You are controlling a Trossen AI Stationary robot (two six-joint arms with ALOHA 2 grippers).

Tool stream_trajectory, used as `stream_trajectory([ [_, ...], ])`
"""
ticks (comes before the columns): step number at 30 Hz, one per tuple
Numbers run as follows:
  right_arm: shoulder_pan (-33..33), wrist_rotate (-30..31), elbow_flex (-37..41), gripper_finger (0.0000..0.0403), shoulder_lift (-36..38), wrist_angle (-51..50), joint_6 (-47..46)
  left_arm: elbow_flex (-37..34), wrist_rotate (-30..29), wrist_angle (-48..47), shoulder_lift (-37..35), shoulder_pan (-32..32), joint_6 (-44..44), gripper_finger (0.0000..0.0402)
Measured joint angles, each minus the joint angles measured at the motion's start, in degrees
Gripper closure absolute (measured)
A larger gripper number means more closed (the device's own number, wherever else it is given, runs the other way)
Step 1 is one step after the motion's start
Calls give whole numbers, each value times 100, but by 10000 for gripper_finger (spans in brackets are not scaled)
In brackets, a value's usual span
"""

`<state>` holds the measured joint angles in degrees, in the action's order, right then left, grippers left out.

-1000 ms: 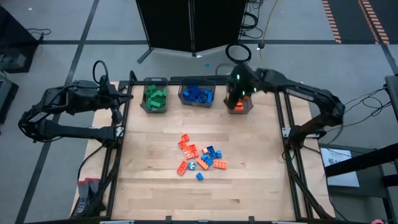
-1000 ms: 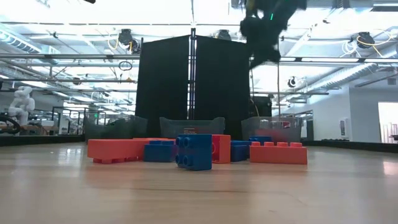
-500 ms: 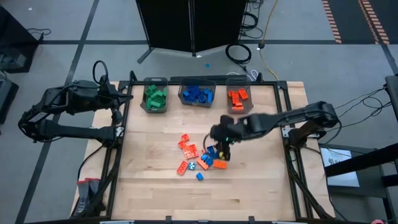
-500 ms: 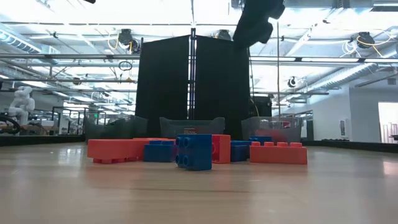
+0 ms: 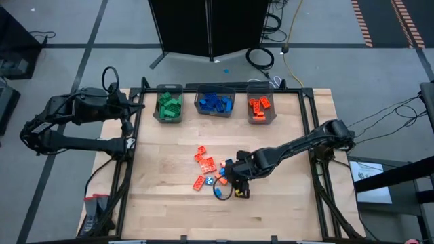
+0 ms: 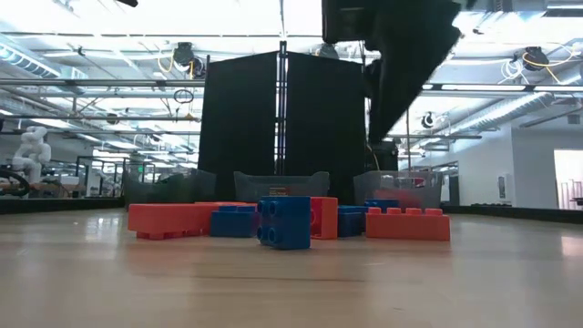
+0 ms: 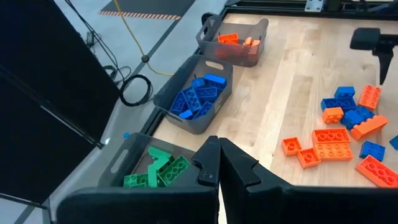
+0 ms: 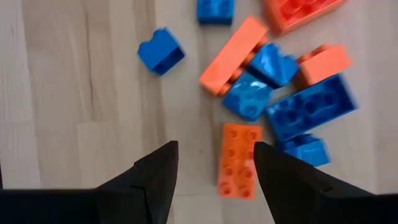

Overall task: Sort blocks
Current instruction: Put the orange game piece into the right black bin

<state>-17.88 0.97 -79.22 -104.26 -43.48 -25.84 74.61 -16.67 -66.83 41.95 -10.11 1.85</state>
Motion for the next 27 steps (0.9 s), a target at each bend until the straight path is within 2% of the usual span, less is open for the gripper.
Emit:
stream_trajectory([
  [10, -134, 88, 3, 171, -165, -126, 41, 0, 0, -17, -1, 1, 4, 402],
  [16, -123, 18, 327, 159, -165, -113, -51, 0, 0, -17, -2, 2, 4, 402],
  [21, -84, 50, 694, 158, -167, 82, -98, 0, -2, -17, -2, 1, 6, 402],
  [27, 38, 20, 1177, 160, -167, 874, -184, 0, -2, -17, -2, 1, 6, 402],
])
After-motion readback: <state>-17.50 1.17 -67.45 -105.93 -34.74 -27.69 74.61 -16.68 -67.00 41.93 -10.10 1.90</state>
